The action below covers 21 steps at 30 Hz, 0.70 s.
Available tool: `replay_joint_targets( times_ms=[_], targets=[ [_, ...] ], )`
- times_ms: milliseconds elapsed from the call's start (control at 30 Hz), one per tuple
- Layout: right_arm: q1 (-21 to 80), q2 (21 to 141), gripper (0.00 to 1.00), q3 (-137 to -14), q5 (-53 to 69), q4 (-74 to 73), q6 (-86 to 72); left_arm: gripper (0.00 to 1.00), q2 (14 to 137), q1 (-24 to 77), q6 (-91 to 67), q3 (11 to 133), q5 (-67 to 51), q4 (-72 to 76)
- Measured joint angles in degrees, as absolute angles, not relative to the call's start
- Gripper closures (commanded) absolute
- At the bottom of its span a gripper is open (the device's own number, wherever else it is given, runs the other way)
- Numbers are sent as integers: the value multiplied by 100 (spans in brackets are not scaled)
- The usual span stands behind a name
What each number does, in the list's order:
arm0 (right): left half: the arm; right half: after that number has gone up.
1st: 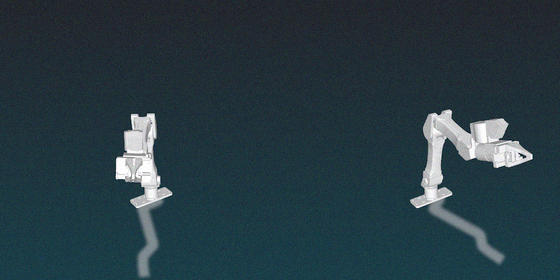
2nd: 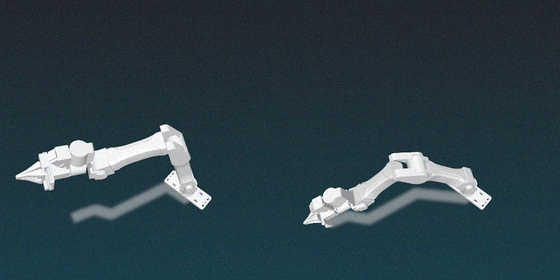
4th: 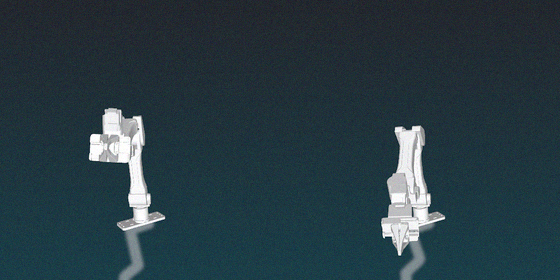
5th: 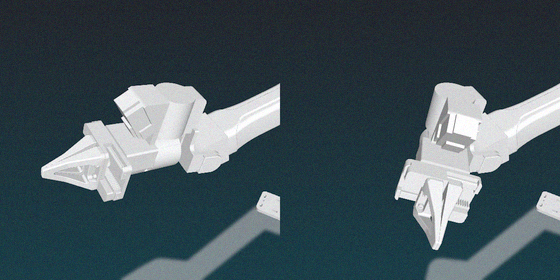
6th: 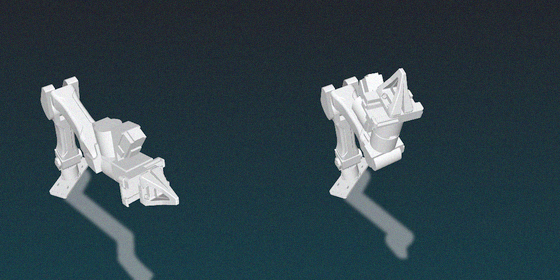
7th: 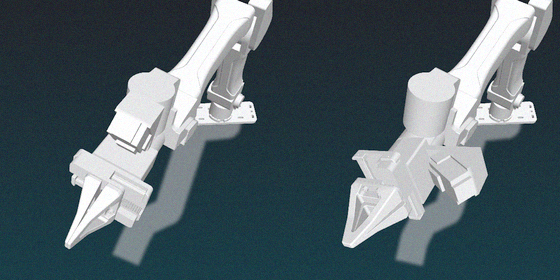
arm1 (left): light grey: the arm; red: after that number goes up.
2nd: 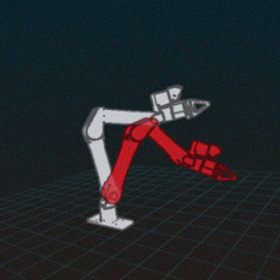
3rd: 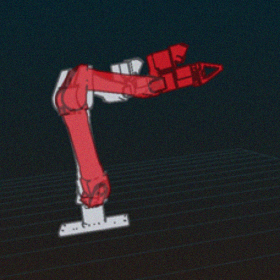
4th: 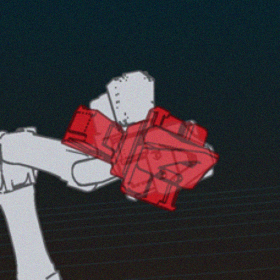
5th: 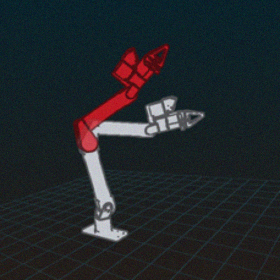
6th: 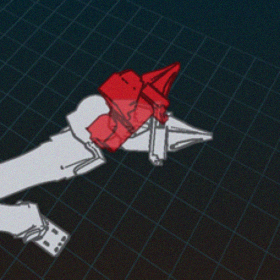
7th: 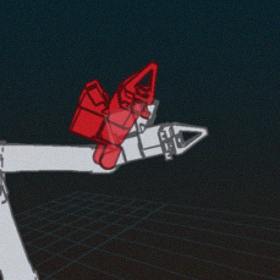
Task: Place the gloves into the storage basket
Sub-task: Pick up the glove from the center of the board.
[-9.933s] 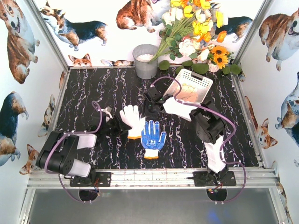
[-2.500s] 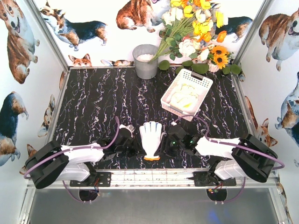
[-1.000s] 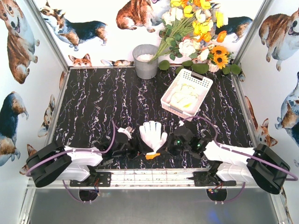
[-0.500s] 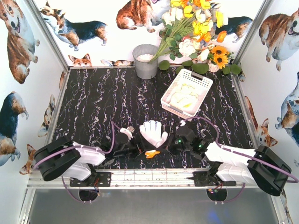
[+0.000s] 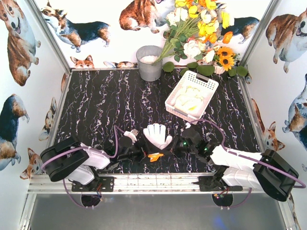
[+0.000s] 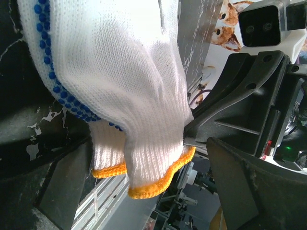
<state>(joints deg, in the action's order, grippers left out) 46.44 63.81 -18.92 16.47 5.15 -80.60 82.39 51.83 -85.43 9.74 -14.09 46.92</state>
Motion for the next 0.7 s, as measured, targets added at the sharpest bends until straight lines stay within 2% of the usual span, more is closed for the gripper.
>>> replay_joint_targets(
  times_ms=[167, 333, 500, 700],
  targets=[
    [4600, 6381, 100, -1892, 1686, 569, -8112, 1, 8342, 5177, -8576, 974, -1352, 4847],
    [4595, 6381, 100, -1848, 1688, 644, -8121, 9, 8226, 5146, -8595, 972, -1125, 4755],
    [4595, 6381, 100, -1621, 1691, 672, -8149, 18, 7673, 5076, -8593, 836, -851, 4416],
    [4593, 6381, 100, -1594, 1691, 740, -8160, 22, 7013, 5037, -8589, 707, -587, 4036]
  ],
)
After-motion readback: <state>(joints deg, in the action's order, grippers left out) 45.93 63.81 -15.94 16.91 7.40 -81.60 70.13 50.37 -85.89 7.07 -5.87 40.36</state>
